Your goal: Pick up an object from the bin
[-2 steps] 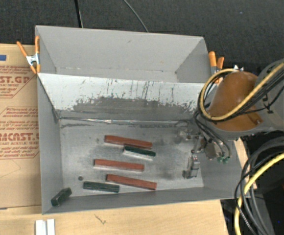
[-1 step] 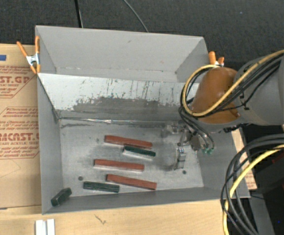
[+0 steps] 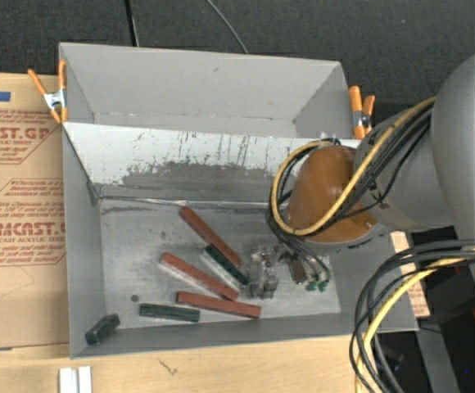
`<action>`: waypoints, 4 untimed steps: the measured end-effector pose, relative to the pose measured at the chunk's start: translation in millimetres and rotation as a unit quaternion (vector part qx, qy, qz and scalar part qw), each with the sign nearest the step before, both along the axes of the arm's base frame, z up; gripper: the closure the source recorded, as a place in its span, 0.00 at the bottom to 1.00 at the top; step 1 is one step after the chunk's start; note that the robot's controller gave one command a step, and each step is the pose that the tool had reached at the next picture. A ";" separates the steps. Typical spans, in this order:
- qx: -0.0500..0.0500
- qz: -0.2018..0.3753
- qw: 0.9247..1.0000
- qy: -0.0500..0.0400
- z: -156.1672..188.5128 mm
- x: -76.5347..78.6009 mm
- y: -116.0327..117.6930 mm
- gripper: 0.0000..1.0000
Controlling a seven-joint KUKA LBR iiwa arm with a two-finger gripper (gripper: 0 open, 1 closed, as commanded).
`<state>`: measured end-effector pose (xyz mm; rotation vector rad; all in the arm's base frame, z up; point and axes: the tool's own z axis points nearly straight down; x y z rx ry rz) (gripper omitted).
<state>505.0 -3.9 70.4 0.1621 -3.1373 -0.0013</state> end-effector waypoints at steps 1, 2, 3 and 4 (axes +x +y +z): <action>0.000 0.000 1.000 -0.004 1.3 2.3 -0.3 0.00; 0.000 0.000 1.000 0.000 0.1 0.2 -0.1 0.00; 0.000 -0.063 0.998 0.000 -0.7 -7.7 42.4 1.00; 0.000 -0.064 0.998 0.000 -0.7 -7.7 42.5 1.00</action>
Offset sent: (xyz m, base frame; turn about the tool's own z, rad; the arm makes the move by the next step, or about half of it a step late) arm 0.0000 0.0000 0.0000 0.0000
